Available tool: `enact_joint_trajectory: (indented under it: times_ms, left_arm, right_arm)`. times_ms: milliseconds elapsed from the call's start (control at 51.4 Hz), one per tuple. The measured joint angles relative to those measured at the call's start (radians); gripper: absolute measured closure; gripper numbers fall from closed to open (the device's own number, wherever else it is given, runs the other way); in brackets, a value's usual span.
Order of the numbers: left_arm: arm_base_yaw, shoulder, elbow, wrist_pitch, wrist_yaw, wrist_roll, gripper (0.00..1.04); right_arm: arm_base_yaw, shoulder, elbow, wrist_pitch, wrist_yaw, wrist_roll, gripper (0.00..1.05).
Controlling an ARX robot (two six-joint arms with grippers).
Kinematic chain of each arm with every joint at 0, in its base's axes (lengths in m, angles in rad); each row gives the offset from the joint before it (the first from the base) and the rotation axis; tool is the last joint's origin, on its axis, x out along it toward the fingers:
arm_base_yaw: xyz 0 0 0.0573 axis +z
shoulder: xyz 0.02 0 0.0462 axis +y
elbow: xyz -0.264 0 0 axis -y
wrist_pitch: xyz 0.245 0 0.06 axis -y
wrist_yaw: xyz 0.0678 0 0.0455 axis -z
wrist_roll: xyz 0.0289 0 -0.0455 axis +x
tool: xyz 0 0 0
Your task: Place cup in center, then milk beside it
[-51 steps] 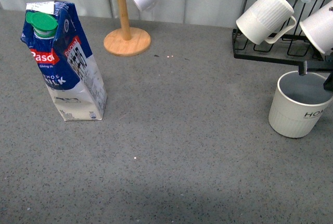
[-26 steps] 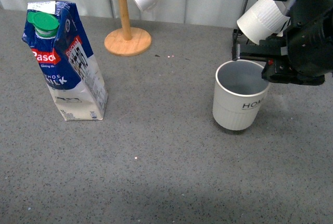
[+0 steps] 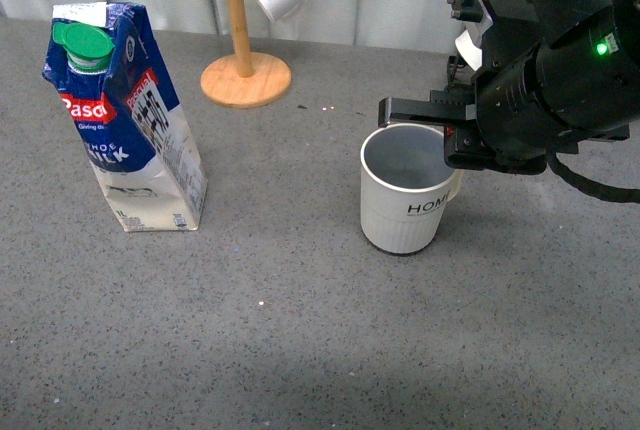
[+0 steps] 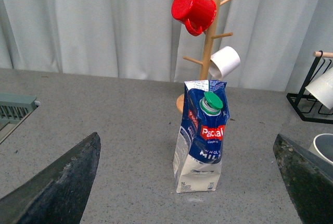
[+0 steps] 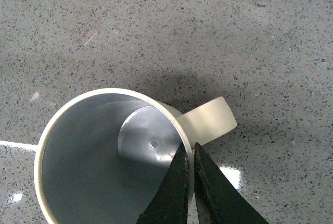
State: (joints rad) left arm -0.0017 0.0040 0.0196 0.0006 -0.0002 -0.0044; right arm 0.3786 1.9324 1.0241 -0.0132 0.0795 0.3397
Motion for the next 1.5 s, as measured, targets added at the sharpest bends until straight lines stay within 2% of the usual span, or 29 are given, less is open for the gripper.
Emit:
enact_joint_trajectory:
  times_ms: [331, 759, 895, 934, 1031, 1090, 1109, 1187, 1245, 1304, 1498]
  left_arm:
    - [0.000, 0.000, 0.000, 0.000, 0.000, 0.000, 0.07]
    - [0.000, 0.000, 0.000, 0.000, 0.000, 0.000, 0.07]
    - [0.000, 0.000, 0.000, 0.000, 0.000, 0.000, 0.07]
    - [0.000, 0.000, 0.000, 0.000, 0.000, 0.000, 0.07]
    - [0.000, 0.000, 0.000, 0.000, 0.000, 0.000, 0.07]
    - [0.000, 0.000, 0.000, 0.000, 0.000, 0.000, 0.07]
    - [0.000, 0.000, 0.000, 0.000, 0.001, 0.000, 0.07]
    - [0.000, 0.000, 0.000, 0.000, -0.002, 0.000, 0.07]
    - [0.000, 0.000, 0.000, 0.000, -0.003, 0.000, 0.07]
    - [0.000, -0.001, 0.000, 0.000, -0.002, 0.000, 0.07]
    - [0.000, -0.001, 0.000, 0.000, 0.000, 0.000, 0.07]
  right_arm:
    - [0.009, 0.007, -0.023, 0.058, -0.002, -0.005, 1.02]
    - [-0.002, -0.083, -0.070, 0.131, 0.034, -0.034, 0.40]
    - [-0.013, -0.198, -0.138, 0.197, 0.074, -0.074, 0.11]
    - [-0.015, -0.226, -0.160, 0.214, 0.092, -0.095, 0.08]
    - [-0.018, -0.240, -0.180, 0.244, 0.113, -0.130, 0.10]
    - [-0.022, -0.211, -0.277, 0.555, 0.215, -0.205, 0.20]
    - [-0.023, -0.207, -0.297, 0.608, 0.224, -0.219, 0.22]
    - [-0.054, -0.211, -0.462, 0.957, 0.223, -0.283, 0.36]
    - [-0.083, -0.255, -0.547, 1.119, 0.205, -0.307, 0.47]
    - [-0.114, -0.339, -0.614, 1.187, 0.179, -0.322, 0.59]
    - [-0.177, -0.478, -0.749, 1.176, 0.121, -0.335, 0.90]
